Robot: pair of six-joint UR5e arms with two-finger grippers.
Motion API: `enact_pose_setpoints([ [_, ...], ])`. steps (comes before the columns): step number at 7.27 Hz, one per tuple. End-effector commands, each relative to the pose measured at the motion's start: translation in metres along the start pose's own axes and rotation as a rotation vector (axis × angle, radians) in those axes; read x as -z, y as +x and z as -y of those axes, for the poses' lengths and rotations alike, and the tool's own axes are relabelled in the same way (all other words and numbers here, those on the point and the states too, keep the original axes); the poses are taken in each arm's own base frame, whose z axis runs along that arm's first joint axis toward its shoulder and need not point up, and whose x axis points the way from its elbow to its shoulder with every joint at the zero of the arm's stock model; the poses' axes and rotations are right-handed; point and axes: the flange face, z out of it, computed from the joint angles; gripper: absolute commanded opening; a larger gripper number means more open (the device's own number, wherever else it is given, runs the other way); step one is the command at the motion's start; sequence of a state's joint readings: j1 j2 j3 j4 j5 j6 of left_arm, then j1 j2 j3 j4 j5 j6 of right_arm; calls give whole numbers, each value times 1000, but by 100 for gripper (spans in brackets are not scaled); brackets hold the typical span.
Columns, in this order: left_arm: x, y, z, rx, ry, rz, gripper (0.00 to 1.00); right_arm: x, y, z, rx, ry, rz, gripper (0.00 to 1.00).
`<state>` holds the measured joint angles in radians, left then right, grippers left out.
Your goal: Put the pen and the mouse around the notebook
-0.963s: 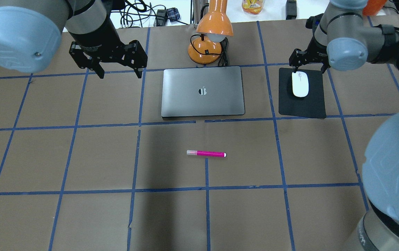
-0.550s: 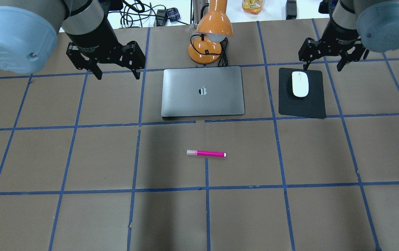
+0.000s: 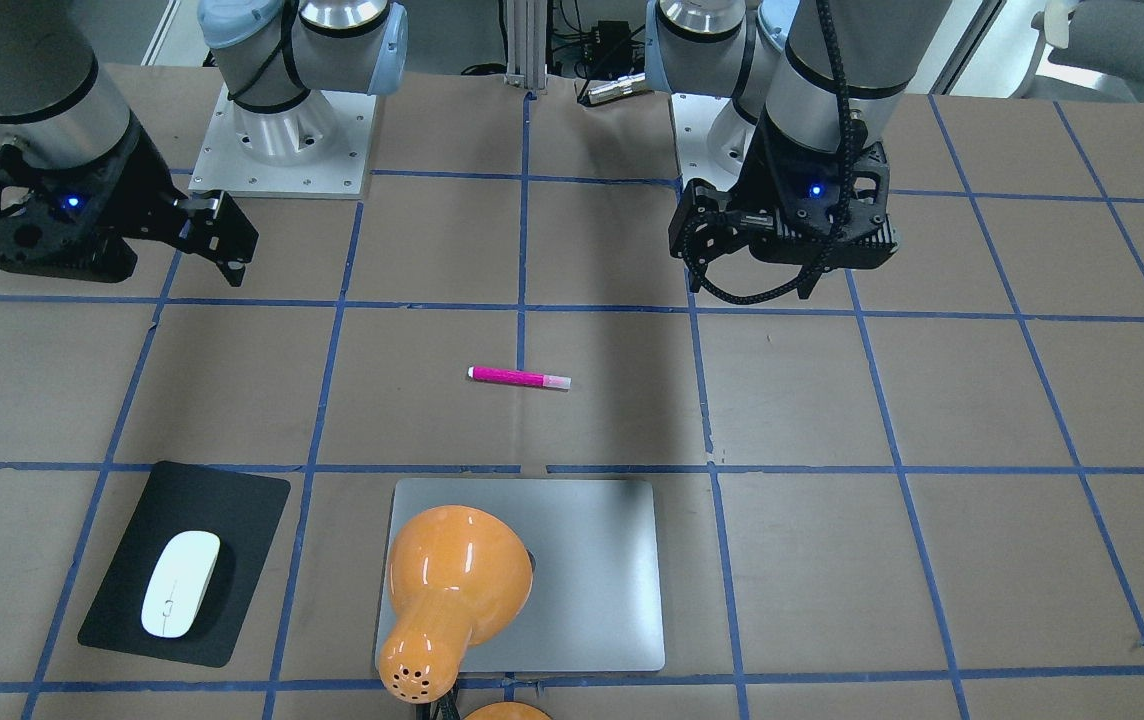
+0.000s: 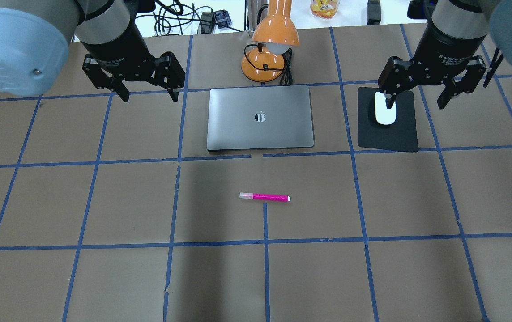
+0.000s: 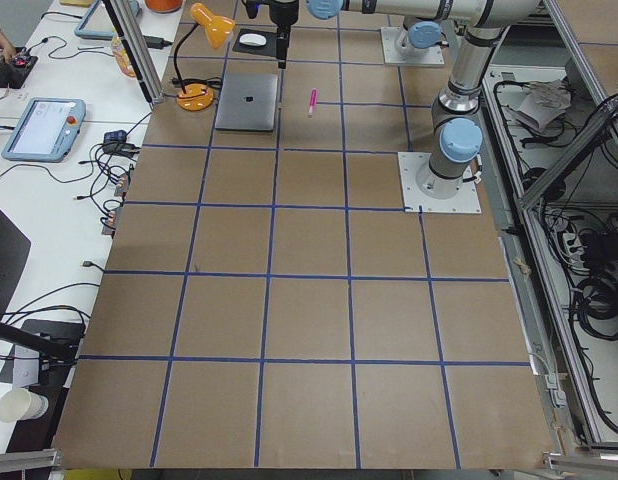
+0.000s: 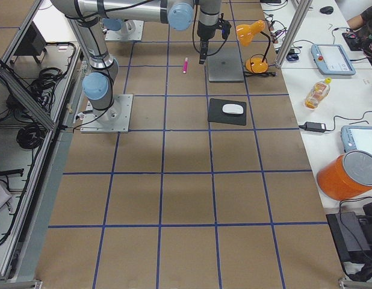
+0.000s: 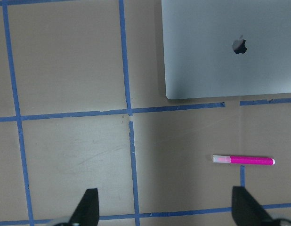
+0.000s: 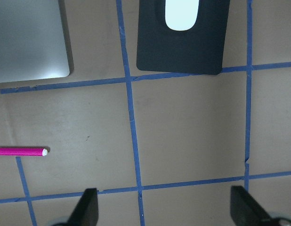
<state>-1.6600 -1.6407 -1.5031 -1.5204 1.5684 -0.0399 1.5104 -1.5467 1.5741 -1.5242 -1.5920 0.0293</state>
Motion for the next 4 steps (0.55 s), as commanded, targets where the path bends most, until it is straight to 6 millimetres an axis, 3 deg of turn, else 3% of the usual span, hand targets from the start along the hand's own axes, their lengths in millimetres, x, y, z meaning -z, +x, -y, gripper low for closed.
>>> enact_pose_setpoints([
  [1,0,0,1,2,4,-5,100,1,-15,-14,-16,1,0,100],
  [4,-2,0,2,11,2,-1,100,11,-13,-18,-15,21,-3,100],
])
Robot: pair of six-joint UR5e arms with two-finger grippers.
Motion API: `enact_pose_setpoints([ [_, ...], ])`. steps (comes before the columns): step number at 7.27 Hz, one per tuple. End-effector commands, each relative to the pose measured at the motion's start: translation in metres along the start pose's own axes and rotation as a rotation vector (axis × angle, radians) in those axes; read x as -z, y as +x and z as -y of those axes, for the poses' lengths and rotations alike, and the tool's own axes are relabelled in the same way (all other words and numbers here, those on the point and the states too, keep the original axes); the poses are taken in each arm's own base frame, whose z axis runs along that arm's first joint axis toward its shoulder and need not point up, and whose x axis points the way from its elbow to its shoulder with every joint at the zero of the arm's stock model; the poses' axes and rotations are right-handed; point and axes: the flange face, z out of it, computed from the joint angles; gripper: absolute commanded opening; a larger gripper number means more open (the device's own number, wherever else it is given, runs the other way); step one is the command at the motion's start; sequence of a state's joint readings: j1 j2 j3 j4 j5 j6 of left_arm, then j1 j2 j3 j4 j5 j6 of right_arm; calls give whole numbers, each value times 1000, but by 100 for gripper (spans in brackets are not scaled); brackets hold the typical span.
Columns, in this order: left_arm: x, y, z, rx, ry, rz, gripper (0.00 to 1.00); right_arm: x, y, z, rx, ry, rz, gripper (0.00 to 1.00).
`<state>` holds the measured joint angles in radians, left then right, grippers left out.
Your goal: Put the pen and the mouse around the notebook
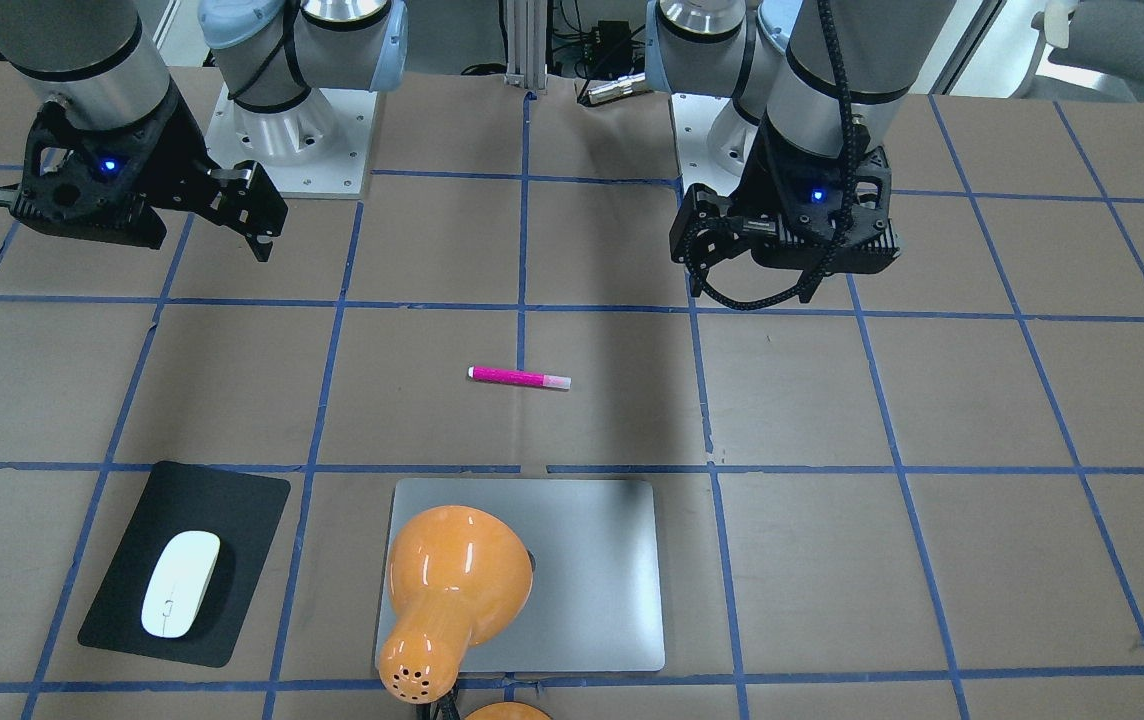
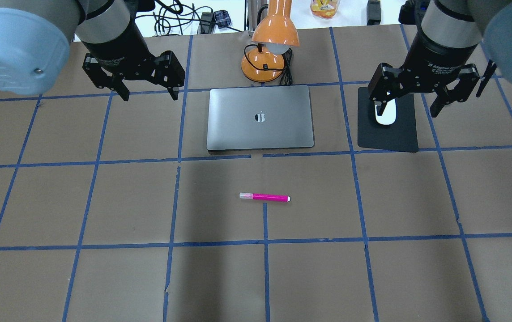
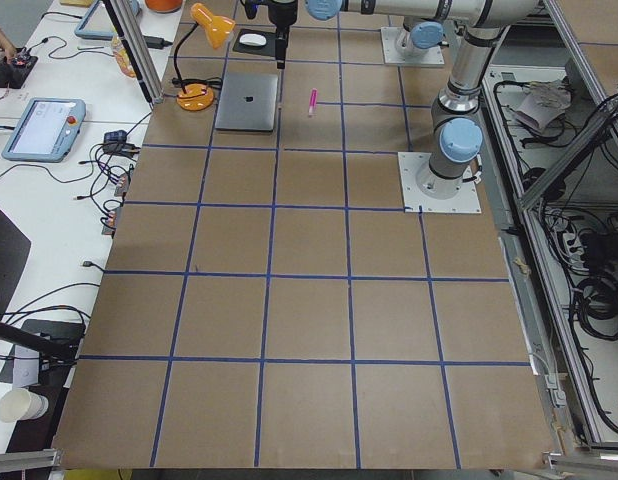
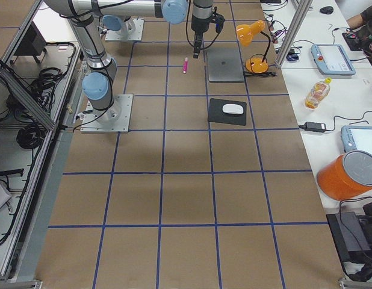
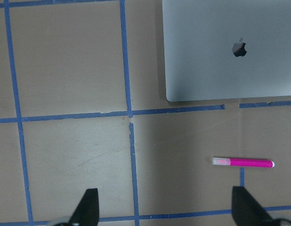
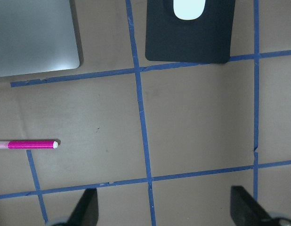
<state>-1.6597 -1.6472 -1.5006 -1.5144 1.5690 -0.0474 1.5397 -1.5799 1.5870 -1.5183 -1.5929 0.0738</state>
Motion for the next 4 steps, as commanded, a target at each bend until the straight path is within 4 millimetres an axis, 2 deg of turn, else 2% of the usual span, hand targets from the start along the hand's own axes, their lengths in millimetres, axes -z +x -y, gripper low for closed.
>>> enact_pose_setpoints([
  [1,5,0,-3,3,9,-5,100,2,3,1,2,6,-5,100],
  [4,4,1,-3,2,5,-6,100,2,5,2,0,7,-14,100],
])
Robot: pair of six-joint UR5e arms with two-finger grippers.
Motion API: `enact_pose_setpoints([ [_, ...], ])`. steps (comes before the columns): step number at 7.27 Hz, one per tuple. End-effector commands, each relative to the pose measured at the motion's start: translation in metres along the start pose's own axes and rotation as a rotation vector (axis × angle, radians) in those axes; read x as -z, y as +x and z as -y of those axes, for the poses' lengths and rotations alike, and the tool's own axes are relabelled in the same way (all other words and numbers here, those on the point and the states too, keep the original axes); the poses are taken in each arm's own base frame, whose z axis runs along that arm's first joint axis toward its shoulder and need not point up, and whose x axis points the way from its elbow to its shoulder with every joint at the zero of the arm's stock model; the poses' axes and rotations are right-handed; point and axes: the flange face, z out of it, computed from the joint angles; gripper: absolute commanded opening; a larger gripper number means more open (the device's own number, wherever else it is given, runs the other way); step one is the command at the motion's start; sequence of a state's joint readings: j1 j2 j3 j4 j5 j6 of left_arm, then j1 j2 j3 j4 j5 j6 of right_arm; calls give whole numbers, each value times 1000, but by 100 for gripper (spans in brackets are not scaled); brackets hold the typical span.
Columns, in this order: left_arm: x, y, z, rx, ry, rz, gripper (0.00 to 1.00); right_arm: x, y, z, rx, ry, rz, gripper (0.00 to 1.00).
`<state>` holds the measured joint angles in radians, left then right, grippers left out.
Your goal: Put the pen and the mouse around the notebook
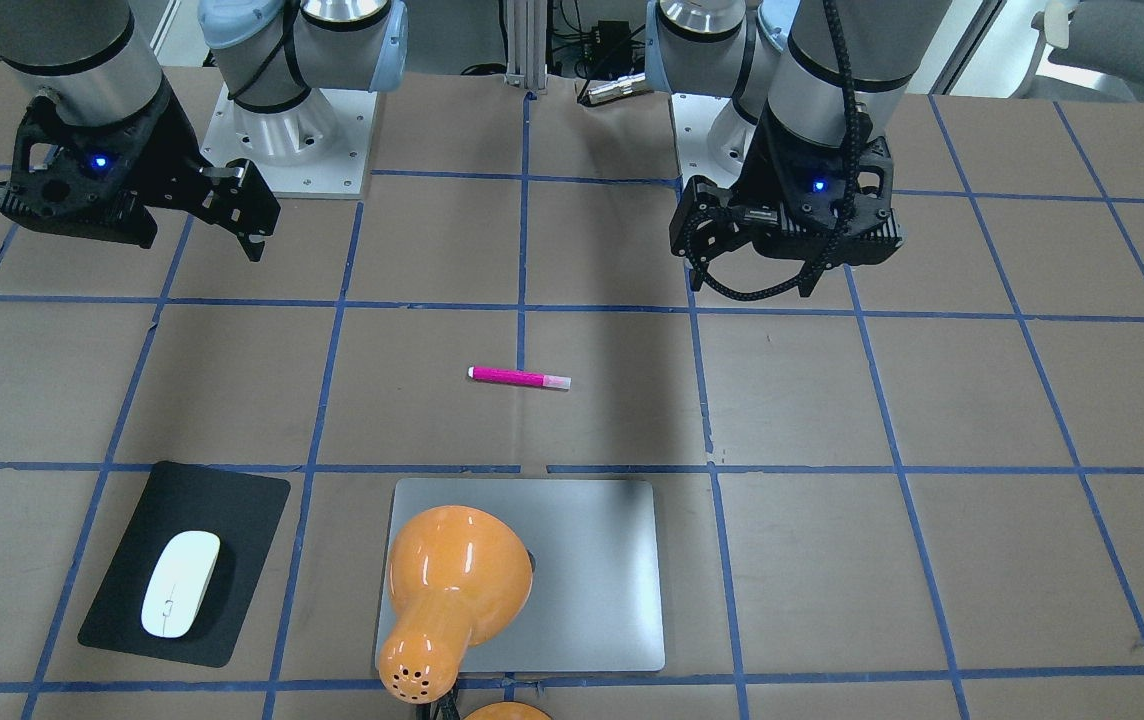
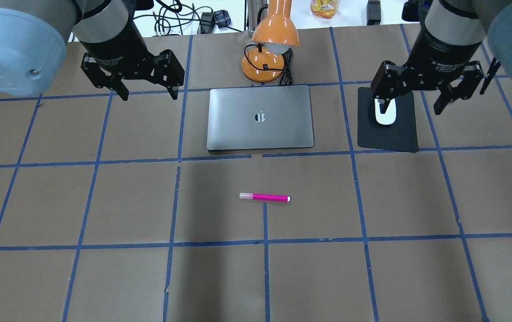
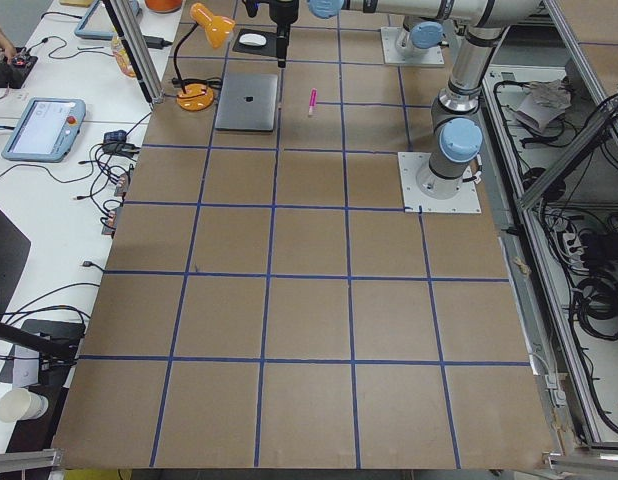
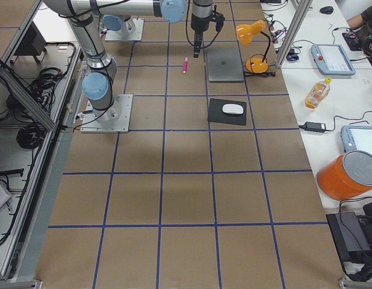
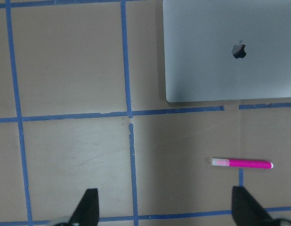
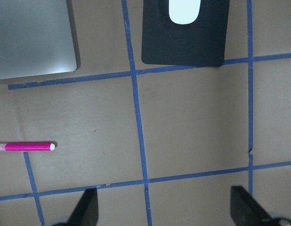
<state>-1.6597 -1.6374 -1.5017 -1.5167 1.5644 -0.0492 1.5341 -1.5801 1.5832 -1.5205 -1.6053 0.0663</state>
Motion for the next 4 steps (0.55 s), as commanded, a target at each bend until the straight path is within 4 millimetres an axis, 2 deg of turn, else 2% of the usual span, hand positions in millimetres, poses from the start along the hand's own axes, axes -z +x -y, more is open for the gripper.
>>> enact_pose_setpoints([
  [1,0,0,0,0,0,-3,100,3,-1,-1,1,7,3,100],
  [4,0,0,-1,0,0,0,100,1,1,-1,2,4,1,100],
])
